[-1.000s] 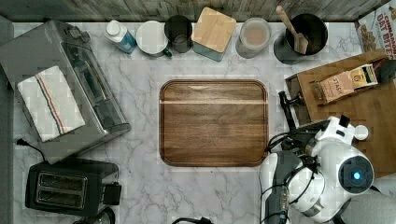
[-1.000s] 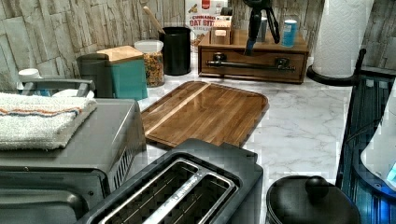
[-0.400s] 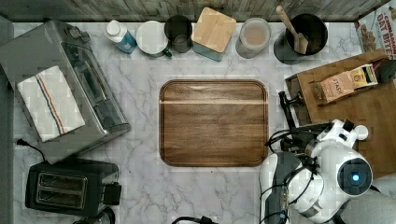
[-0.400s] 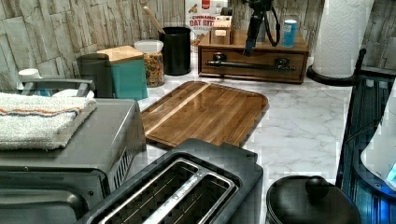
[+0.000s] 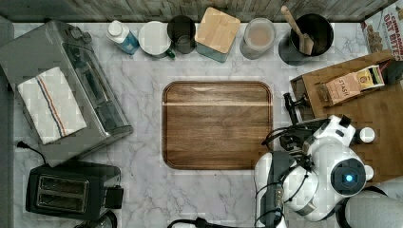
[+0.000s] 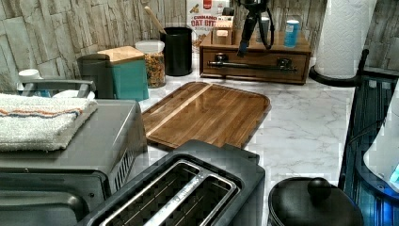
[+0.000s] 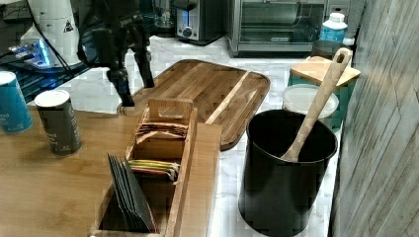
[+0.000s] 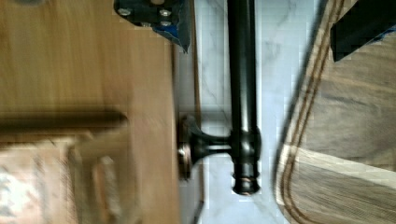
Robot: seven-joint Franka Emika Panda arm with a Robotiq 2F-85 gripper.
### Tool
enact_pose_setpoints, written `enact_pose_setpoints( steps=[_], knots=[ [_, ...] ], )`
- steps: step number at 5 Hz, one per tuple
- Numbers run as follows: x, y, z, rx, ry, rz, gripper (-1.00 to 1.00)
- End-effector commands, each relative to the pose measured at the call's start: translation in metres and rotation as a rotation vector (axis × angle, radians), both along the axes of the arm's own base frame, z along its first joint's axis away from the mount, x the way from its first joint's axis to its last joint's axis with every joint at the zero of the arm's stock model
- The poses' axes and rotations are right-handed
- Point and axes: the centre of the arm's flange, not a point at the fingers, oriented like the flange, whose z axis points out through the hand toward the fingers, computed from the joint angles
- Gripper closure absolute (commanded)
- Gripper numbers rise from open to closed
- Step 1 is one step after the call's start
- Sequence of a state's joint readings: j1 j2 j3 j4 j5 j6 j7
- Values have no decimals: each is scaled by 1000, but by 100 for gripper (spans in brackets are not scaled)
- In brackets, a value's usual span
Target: Open the drawer.
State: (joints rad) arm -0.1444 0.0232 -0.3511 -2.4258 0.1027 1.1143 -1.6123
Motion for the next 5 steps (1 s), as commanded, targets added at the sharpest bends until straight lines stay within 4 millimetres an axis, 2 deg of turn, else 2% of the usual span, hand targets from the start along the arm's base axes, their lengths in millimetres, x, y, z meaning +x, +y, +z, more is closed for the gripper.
enact_pose_setpoints(
  steps=[1, 3, 5],
  knots=[
    [18, 24, -34, -15, 37, 12, -100],
    [19, 4, -48, -42, 15, 28, -100],
    [30, 6, -53, -4, 117, 28, -100]
  ],
)
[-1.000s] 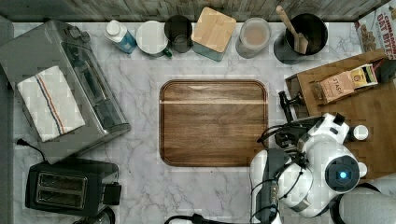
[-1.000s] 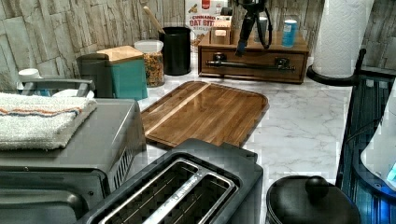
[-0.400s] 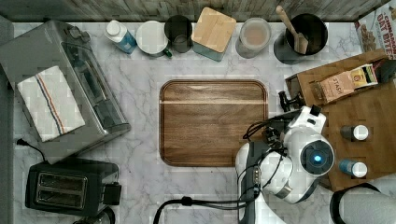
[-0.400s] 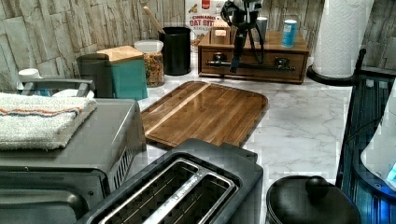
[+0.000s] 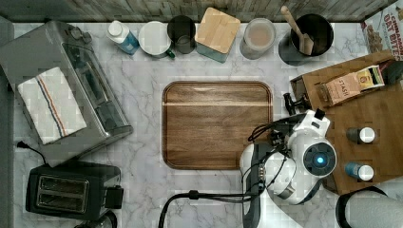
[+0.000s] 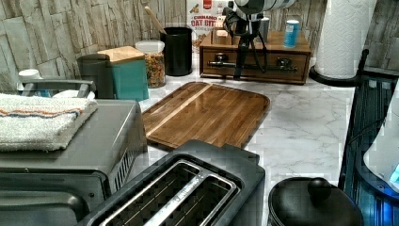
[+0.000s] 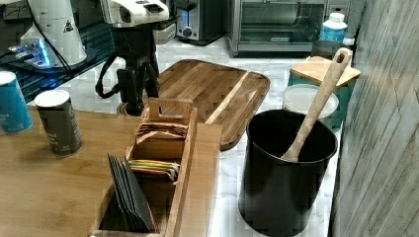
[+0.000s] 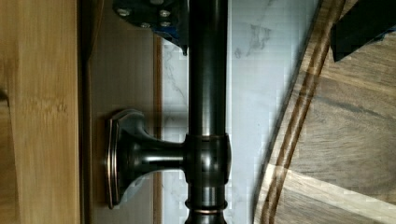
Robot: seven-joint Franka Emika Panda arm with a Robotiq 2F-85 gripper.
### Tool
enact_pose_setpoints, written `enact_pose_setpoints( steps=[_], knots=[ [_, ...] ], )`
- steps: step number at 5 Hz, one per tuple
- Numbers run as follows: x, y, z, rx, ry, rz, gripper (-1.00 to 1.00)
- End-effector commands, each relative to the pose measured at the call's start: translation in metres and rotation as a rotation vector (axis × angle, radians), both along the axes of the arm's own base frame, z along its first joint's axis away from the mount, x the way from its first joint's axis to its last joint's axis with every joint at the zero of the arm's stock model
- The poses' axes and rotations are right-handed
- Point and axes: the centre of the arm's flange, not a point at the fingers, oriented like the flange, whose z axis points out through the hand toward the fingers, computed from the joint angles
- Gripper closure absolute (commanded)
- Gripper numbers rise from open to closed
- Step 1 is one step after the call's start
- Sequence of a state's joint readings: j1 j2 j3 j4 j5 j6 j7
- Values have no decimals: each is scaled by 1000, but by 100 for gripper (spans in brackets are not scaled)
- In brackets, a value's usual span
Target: Open the drawer.
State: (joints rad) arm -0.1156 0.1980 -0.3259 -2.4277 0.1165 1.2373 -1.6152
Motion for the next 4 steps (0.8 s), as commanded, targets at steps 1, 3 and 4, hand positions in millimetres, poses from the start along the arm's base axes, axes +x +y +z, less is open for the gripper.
enact_pose_setpoints(
  steps=[1, 3, 4],
  knots=[
    [20, -24, 15, 26, 115, -8, -100],
    [7, -36, 0, 55, 149, 11, -100],
    [-9, -20, -5, 90, 166, 49, -100]
  ],
)
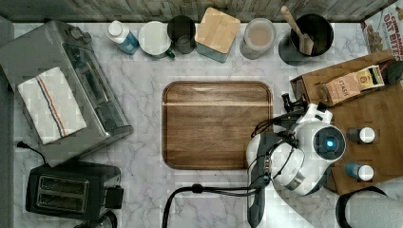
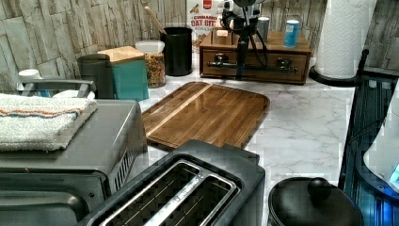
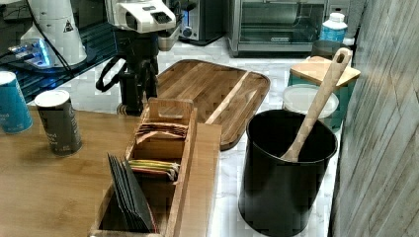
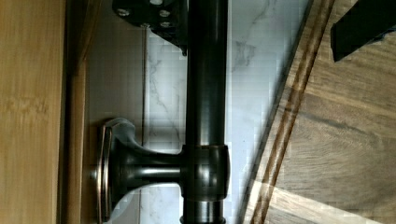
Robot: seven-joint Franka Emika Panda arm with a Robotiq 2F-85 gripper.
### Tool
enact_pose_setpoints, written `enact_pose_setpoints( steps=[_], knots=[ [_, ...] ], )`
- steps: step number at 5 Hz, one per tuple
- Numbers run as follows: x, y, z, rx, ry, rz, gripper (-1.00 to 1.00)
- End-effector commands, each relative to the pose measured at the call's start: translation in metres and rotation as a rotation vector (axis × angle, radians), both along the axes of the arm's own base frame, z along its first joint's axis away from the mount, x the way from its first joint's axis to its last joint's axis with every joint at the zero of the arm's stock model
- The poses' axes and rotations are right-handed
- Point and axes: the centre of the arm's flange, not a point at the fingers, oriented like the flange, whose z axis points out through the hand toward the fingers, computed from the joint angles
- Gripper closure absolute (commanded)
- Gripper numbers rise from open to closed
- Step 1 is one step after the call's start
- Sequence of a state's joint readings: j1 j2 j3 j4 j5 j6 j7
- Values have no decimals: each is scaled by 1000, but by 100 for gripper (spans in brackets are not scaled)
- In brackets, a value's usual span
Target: Open the drawer.
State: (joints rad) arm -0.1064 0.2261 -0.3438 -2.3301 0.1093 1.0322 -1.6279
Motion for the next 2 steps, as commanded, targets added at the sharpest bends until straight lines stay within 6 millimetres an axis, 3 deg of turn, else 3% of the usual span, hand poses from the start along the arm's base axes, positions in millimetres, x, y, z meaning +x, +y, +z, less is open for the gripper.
enact_pose_setpoints(
  steps=[1, 2],
  knots=[
    [-37, 31, -14, 100, 81, 50, -100],
    [-55, 83, -19, 129, 60, 43, -100]
  ],
)
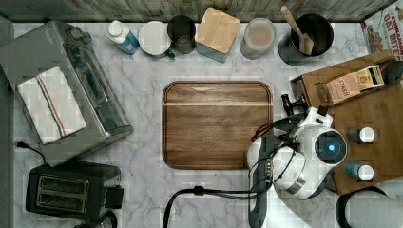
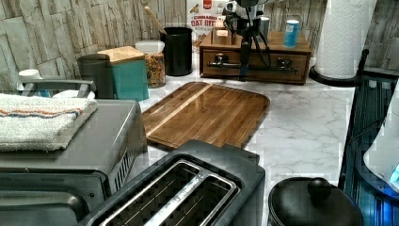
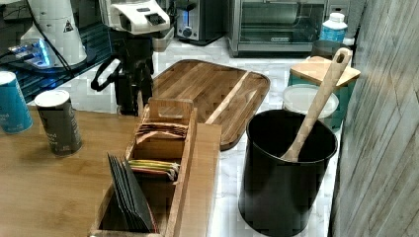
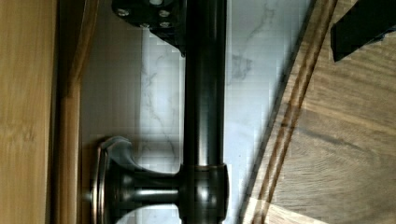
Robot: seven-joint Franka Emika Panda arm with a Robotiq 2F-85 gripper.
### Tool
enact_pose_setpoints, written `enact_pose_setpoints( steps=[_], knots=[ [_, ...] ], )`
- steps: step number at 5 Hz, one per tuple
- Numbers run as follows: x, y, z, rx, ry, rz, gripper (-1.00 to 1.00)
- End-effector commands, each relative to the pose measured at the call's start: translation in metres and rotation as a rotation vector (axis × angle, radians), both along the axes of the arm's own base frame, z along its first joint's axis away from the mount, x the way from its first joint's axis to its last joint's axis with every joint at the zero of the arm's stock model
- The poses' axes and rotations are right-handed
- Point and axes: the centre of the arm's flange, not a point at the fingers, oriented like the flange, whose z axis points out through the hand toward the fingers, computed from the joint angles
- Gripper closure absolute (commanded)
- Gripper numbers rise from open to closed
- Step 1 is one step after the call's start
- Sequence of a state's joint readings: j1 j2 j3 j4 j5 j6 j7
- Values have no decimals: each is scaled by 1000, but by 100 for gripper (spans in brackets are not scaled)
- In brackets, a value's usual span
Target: Open the drawer.
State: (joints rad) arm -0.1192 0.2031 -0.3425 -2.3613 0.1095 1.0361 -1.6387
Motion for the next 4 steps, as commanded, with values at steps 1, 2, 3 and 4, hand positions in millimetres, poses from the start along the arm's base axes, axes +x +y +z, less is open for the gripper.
enact_pose_setpoints(
  steps=[1, 2, 3, 4],
  knots=[
    [-56, 129, -25, 156, 75, 51, -100],
    [-65, 168, -30, 185, 95, 54, -100],
    [-74, 202, -28, 180, 104, 24, -100],
    [-83, 237, -30, 185, 101, 3, -100]
  ],
)
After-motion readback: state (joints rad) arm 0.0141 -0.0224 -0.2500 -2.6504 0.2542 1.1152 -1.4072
